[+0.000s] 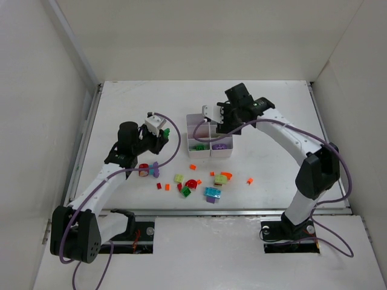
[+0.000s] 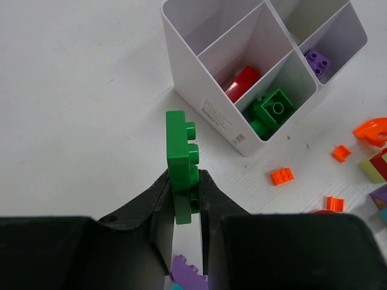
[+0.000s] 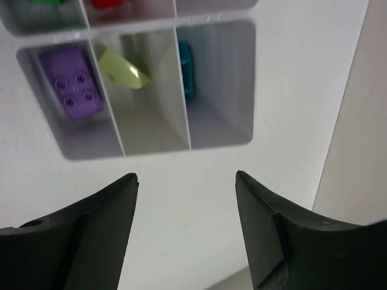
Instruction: Sort the legos into containers by color
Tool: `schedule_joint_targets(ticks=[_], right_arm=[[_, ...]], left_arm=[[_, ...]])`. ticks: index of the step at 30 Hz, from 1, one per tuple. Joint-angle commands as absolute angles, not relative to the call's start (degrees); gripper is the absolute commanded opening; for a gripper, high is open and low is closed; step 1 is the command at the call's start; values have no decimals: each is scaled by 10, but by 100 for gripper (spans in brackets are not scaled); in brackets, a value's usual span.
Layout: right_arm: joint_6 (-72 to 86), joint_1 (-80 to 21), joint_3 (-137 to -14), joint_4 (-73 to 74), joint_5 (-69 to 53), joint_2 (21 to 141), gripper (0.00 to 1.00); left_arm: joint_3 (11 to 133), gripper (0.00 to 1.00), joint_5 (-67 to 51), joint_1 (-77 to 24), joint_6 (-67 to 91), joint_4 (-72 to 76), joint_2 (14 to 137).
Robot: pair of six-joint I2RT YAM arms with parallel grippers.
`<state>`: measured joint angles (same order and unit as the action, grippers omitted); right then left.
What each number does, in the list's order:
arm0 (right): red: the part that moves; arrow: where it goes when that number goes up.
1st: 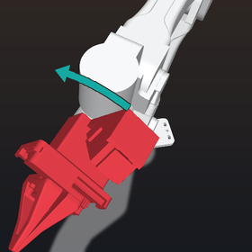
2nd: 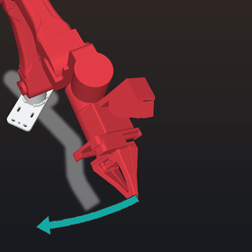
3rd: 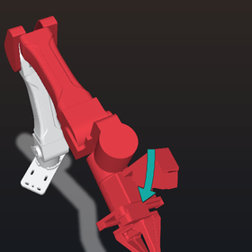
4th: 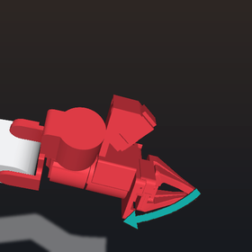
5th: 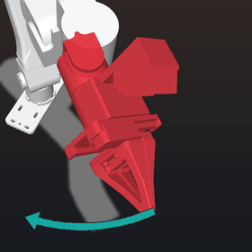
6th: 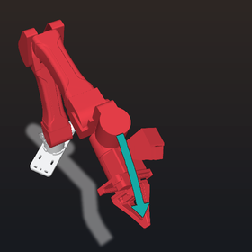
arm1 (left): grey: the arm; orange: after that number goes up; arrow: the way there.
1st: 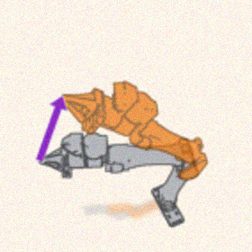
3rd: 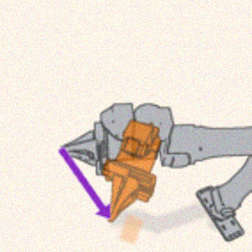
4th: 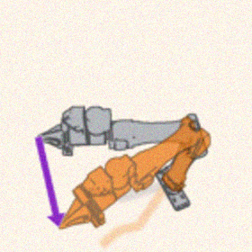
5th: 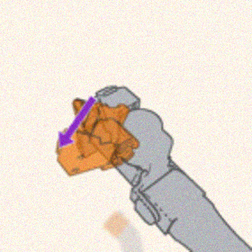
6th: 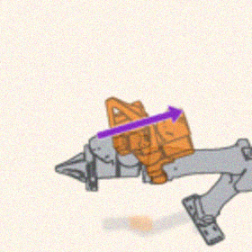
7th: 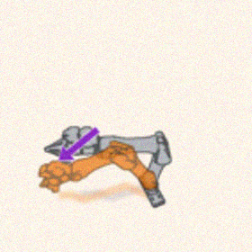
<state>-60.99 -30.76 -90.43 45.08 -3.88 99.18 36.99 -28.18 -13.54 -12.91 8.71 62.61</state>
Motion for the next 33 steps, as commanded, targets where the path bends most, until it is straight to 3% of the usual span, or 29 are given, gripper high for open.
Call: schedule_joint_targets(ticks=[1, 8, 33], right_arm=[[-632, -301, -939, 576, 25, 970, 71], [-637, -277, -911, 635, 62, 996, 71], [-627, -300, -910, 606, 78, 1023, 71]], left_arm=[[369, 0, -284, -138, -121, 118, 608], [369, 0, -289, -138, -121, 123, 608], [359, 0, -289, -138, -116, 123, 603]])
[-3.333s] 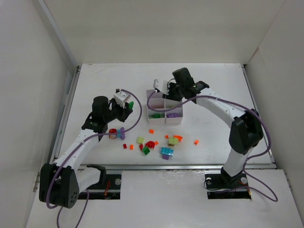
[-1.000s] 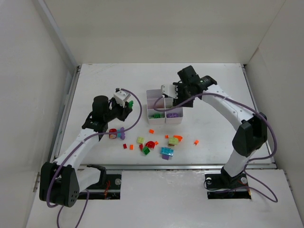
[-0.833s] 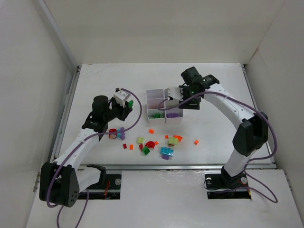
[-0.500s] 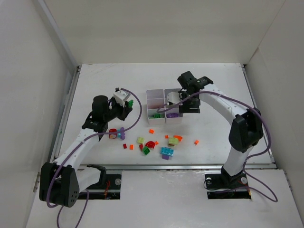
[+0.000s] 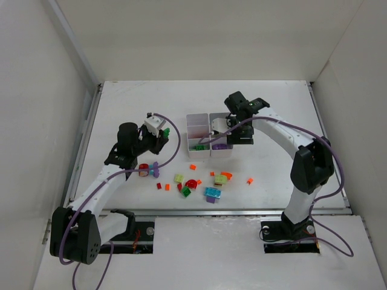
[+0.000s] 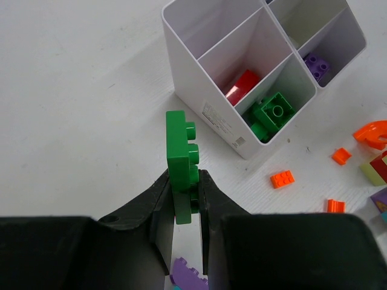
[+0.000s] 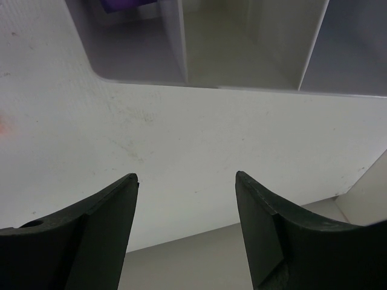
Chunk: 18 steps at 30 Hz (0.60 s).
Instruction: Sort the legos into containers by color
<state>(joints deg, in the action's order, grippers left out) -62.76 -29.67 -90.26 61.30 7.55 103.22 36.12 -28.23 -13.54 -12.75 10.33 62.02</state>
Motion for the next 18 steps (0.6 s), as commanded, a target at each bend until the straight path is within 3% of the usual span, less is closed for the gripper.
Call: schedule_joint_targets(ticks=[1, 18], right_arm=[[-627, -300, -910, 606, 78, 1023, 71], [-627, -300, -894, 591, 95, 1007, 71]], left_arm=[[359, 0, -289, -138, -116, 123, 603], [359, 0, -289, -138, -116, 123, 598]])
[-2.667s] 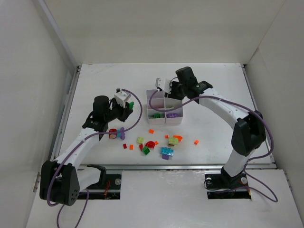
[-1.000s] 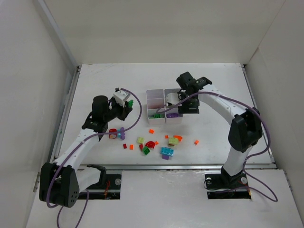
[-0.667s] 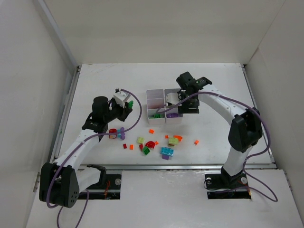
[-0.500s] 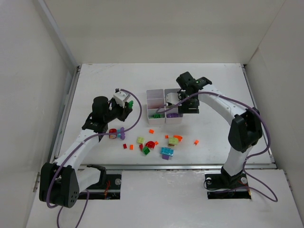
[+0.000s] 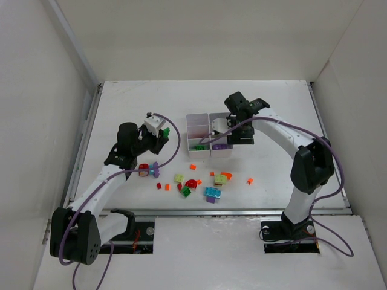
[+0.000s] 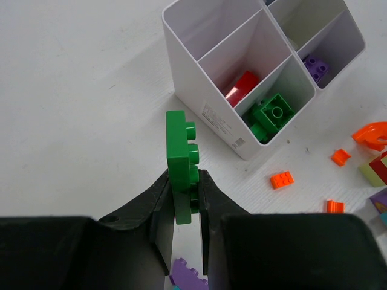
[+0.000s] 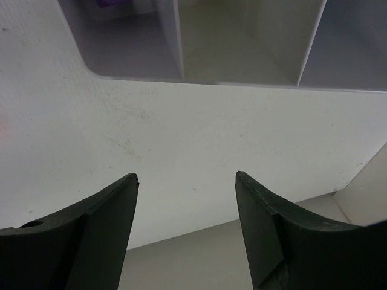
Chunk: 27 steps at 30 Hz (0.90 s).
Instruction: Sort the legos into containers by color
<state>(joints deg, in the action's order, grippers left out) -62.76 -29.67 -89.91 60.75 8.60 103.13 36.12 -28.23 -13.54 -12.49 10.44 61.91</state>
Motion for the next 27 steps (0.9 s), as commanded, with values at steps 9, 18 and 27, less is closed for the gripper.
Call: schedule_joint_targets(ticks=[9, 18, 27], right_arm=[[-627, -283, -899, 568, 52, 976, 71], [-627, -271, -889, 555, 52, 951, 71], [-578, -260, -874, 464, -25, 901, 71]], left_arm=[[359, 0, -289, -138, -116, 123, 598], [359, 0, -289, -138, -116, 123, 598], [415, 0, -331, -143, -182, 123, 629]])
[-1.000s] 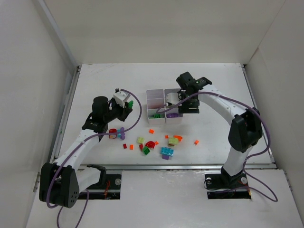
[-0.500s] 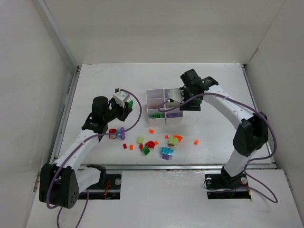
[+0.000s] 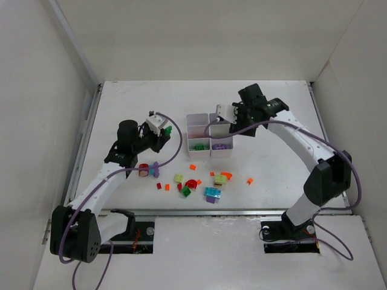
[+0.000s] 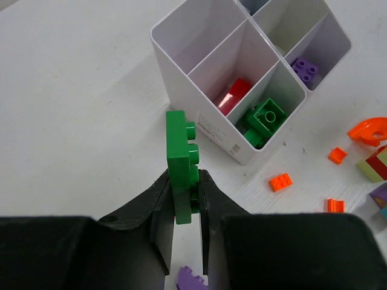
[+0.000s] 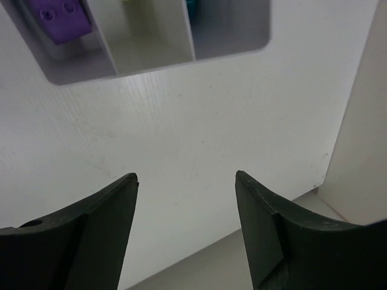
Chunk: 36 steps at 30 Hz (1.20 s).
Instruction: Sort the legos into containers by color
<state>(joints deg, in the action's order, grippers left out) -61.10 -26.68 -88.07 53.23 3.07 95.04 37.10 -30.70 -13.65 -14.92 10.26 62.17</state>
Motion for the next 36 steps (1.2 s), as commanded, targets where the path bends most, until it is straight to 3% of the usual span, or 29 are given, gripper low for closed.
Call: schedule_joint_targets(ticks=[1, 6, 11, 21, 36], right_arm=[[-569, -253, -860, 422, -44, 880, 71], [-486, -218, -781, 260, -166, 795, 72], [-442, -191, -721, 150, -178, 737, 73], [-404, -155, -680, 130, -131, 695, 73], [-398, -144, -647, 125, -107, 653, 74]], left_arm=[[415, 0, -331, -143, -192, 123, 629], [451, 0, -340, -172, -242, 123, 659], [515, 0, -401, -213, -288, 106, 691], [624, 0, -494, -311, -328, 51, 801], [605, 0, -479, -325, -326, 18, 789]])
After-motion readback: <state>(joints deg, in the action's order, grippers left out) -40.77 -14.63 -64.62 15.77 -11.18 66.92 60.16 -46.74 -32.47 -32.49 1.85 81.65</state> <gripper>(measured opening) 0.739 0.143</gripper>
